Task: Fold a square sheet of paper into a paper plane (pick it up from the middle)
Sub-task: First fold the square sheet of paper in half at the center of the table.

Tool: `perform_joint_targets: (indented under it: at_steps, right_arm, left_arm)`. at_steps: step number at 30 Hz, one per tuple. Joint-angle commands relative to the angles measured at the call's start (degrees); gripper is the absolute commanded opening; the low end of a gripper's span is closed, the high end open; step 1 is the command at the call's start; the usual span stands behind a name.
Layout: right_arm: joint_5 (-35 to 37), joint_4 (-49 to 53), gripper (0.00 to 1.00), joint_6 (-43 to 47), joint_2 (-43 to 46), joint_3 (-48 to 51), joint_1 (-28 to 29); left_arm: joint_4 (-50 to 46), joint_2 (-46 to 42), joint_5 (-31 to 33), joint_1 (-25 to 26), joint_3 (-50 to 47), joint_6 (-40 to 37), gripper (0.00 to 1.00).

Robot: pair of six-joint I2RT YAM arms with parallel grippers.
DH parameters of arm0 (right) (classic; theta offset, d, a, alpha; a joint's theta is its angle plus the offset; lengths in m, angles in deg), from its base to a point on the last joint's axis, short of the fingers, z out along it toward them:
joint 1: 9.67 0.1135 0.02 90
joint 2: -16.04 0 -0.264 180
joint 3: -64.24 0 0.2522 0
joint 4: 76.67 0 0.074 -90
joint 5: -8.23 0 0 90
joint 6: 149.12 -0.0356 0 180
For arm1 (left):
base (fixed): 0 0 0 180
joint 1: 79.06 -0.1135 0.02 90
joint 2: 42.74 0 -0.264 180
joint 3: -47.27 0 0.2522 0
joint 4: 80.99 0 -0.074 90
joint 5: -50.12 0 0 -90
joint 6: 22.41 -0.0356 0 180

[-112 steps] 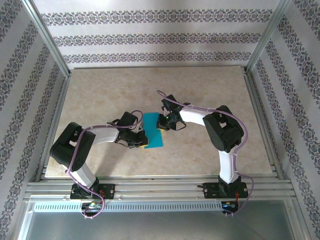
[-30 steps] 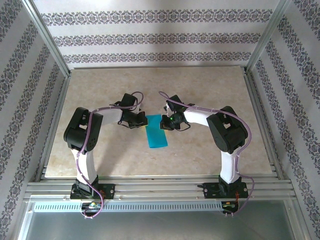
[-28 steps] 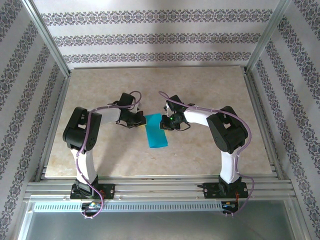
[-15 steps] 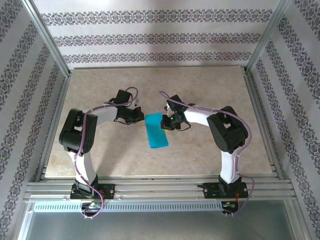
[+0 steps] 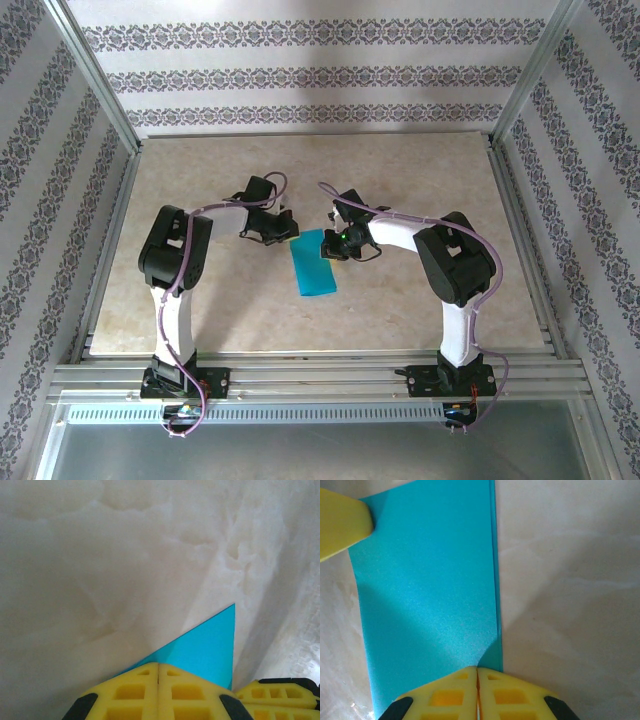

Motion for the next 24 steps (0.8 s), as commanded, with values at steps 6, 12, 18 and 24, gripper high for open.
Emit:
perform_joint_targets:
  at_steps: [6, 12, 18, 24]
  right_arm:
    - [8.95, 10.17, 0.1, 0.21, -6.07, 3.89, -0.77]
    - [8.74, 10.15, 0.1, -0.14, -6.22, 3.81, -0.73]
    - [8.76, 9.91, 0.1, -0.79, -6.42, 4.05, -0.6]
    - [8.72, 9.33, 0.1, -1.72, -6.45, 4.33, -0.25]
  left_arm:
    - [-1.93, 2.06, 2.39, -6.37, 0.85, -4.03, 0.01]
    - [-2.92, -5.68, 1.25, -5.47, -0.11, -4.19, 0.01]
    - [-1.84, -10.9, 1.34, -1.02, -5.26, 0.51, 0.02]
    - [3.98, -10.48, -2.23, 3.96, -11.12, 7.49, 0.01]
